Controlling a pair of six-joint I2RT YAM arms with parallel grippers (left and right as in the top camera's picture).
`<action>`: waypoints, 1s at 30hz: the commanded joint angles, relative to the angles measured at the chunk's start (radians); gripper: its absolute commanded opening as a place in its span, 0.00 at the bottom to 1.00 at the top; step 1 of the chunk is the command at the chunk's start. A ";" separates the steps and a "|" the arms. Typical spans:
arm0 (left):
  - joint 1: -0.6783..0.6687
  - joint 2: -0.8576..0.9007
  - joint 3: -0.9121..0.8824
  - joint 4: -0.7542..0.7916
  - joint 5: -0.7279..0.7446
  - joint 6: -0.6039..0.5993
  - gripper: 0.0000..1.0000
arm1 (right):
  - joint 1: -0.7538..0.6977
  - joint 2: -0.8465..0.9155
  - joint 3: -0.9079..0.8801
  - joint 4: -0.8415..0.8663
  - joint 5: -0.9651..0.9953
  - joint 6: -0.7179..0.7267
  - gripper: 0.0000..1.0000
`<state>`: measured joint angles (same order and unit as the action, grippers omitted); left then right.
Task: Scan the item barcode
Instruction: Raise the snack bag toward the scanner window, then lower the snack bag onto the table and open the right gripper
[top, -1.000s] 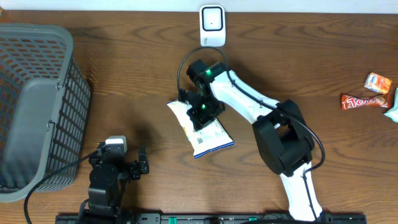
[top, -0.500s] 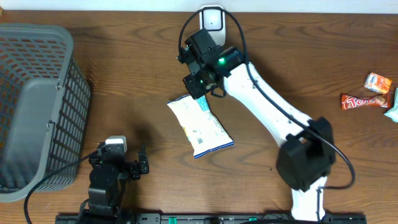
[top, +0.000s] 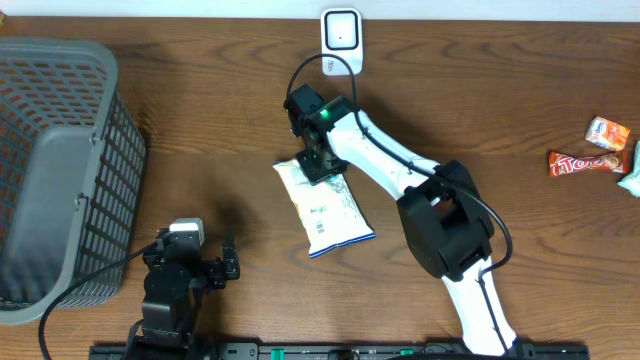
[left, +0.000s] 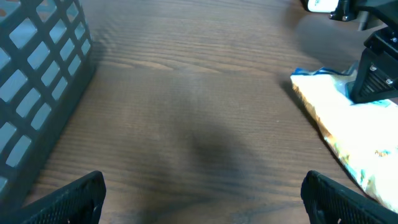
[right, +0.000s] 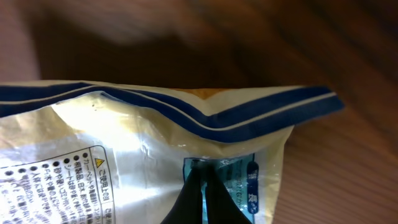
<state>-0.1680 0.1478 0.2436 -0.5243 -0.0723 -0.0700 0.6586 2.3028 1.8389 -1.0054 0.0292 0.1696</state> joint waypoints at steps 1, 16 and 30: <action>0.002 -0.006 0.014 0.001 0.009 0.017 0.99 | -0.032 0.000 0.001 -0.011 0.211 0.016 0.01; 0.002 -0.006 0.014 0.001 0.009 0.017 0.99 | -0.088 -0.172 0.140 -0.163 -0.056 0.145 0.01; 0.002 -0.006 0.014 0.001 0.009 0.017 0.99 | 0.092 -0.170 -0.182 -0.145 -0.193 0.290 0.01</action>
<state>-0.1680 0.1478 0.2436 -0.5243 -0.0727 -0.0700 0.7151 2.1265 1.7145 -1.1690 -0.1432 0.4049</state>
